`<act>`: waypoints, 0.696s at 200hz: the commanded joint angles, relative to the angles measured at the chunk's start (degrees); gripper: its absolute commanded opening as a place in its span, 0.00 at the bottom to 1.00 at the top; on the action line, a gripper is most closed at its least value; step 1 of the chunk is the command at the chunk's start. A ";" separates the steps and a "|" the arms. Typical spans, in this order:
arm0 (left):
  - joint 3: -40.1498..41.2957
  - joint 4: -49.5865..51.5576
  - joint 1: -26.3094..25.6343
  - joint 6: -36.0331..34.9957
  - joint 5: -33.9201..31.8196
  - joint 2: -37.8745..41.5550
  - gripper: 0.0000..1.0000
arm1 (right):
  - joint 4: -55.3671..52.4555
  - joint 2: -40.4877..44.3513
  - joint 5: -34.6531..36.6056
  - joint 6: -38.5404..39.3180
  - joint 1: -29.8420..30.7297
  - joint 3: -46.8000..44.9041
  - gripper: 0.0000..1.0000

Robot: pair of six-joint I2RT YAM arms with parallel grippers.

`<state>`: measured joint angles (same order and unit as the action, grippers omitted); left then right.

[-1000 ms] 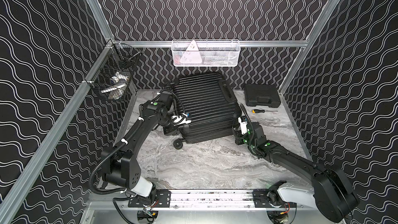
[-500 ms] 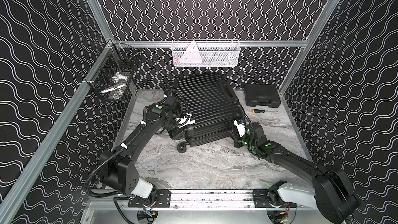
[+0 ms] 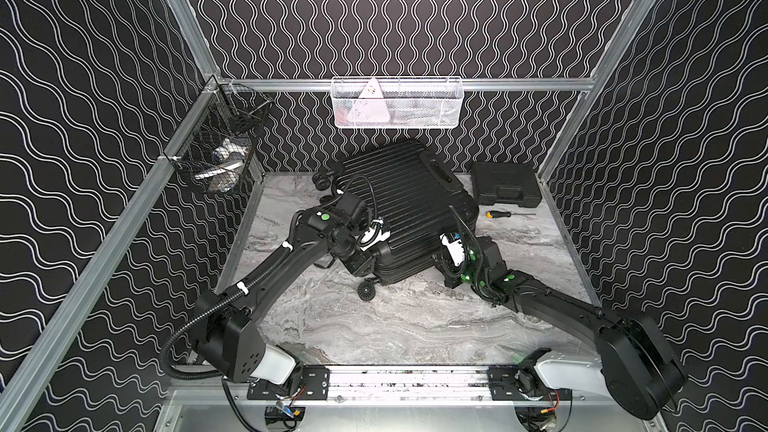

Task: Close the suitcase zippers
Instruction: Zip the zipper on the suitcase.

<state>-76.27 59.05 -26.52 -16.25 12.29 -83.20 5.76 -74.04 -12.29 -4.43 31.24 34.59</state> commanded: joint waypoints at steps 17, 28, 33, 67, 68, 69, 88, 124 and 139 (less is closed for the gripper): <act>2.01 -3.92 -3.59 14.44 1.79 3.38 0.30 | 2.64 -2.87 0.17 2.64 0.22 2.75 0.00; 3.10 -5.14 -5.08 16.58 1.53 4.32 0.30 | 3.12 -3.75 0.09 3.05 0.22 3.42 0.00; 3.64 -5.79 -5.69 17.46 1.55 4.75 0.30 | 3.02 -4.22 0.00 3.38 0.22 3.91 0.00; 6.75 -10.96 -10.01 23.87 2.38 6.46 0.30 | 1.78 -7.43 -0.54 5.35 0.22 7.42 0.00; 6.80 -11.10 -10.16 24.06 2.38 6.47 0.30 | 1.75 -7.52 -0.54 5.37 0.22 7.47 0.00; 6.86 -11.25 -10.27 24.29 2.34 6.47 0.30 | 1.73 -7.61 -0.54 5.43 0.22 7.53 0.00; 7.65 -13.56 -12.49 27.79 1.42 6.45 0.30 | 1.05 -8.42 -0.01 6.03 0.22 8.68 0.00; 9.03 -17.47 -14.26 31.89 -0.25 6.18 0.30 | 0.24 -7.16 -1.07 6.36 0.22 8.04 0.00; 9.38 -18.66 -14.26 32.63 -1.88 6.39 0.30 | 0.89 -5.74 -2.72 5.83 0.22 6.63 0.00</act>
<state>-67.29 47.83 -40.49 13.61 10.41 -77.25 4.64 -81.56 -9.74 0.49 31.16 42.35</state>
